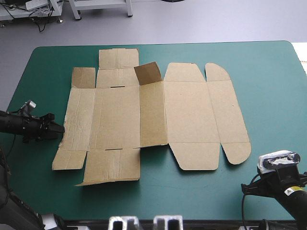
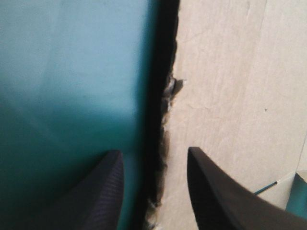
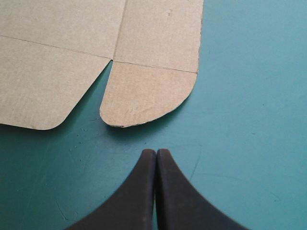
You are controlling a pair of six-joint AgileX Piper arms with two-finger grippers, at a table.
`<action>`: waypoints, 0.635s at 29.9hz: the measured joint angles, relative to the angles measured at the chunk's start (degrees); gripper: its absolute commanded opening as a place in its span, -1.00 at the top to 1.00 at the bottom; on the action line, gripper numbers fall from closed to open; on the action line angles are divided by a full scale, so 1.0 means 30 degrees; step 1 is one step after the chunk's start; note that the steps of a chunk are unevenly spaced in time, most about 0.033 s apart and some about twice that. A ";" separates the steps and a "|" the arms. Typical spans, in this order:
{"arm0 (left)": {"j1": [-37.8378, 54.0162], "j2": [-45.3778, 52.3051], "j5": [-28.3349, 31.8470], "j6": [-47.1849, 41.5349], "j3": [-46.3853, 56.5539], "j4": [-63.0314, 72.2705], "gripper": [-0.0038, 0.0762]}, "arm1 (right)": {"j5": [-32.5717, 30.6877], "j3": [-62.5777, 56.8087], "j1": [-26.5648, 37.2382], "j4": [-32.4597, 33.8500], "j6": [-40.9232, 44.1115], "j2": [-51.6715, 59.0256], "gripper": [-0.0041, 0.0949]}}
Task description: Fold the box
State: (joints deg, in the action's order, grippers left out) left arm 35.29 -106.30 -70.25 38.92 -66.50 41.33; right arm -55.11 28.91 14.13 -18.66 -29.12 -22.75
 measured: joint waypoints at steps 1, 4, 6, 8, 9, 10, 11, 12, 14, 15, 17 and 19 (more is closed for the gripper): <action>-0.0148 -0.0102 -0.0058 0.0000 -0.0048 0.0074 0.10 | 0.0000 0.0000 0.0000 0.0000 0.0000 0.0000 0.96; -0.0687 -0.0429 -0.0250 0.0000 -0.0131 0.0274 0.10 | 0.0000 0.0000 0.0000 0.0000 0.0060 0.0000 0.97; -0.1095 -0.0606 -0.0359 0.0000 -0.0239 0.0332 0.10 | 0.0000 0.0000 0.0000 0.0000 0.0079 0.0000 0.97; -0.1507 -0.0762 -0.0426 0.0000 -0.0278 0.0332 0.10 | 0.0000 0.0000 0.0000 0.0000 0.0123 0.0000 0.97; -0.1657 -0.0800 -0.0426 0.0000 -0.0321 0.0306 0.10 | 0.0000 0.0000 0.0000 0.0000 0.0140 0.0000 0.97; -0.1858 -0.0801 -0.0426 0.0000 -0.0369 0.0259 0.10 | 0.0000 0.0000 0.0000 0.0000 0.0140 0.0000 0.97; -0.1980 -0.0826 -0.0426 0.0000 -0.0403 0.0231 0.10 | 0.0000 0.0000 0.0000 0.0000 0.0140 0.0000 0.96; -0.2102 -0.0826 -0.0426 0.0000 -0.0416 0.0209 0.10 | 0.0000 0.0000 0.0000 0.0000 0.0140 0.0000 0.96; -0.2370 -0.0852 -0.0426 0.0000 -0.0422 0.0196 0.10 | 0.0000 0.0000 0.0000 0.0000 0.0140 0.0000 0.96; -0.2500 -0.0848 -0.0426 0.0000 -0.0439 0.0196 0.10 | 0.0000 0.0000 0.0000 0.0000 0.0144 0.0000 0.96; -0.2672 -0.0857 -0.0426 -0.0110 -0.0439 0.0211 0.10 | 0.0000 0.0000 0.0000 0.0000 0.0161 0.0000 0.97; -0.2758 -0.0857 -0.0426 -0.0337 -0.0439 0.0275 0.10 | 0.0000 0.0000 0.0000 0.0000 0.0183 0.0000 0.97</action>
State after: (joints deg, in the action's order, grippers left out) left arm 27.02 -108.88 -71.53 37.91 -67.82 42.16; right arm -55.11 28.91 14.13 -18.66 -28.57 -22.75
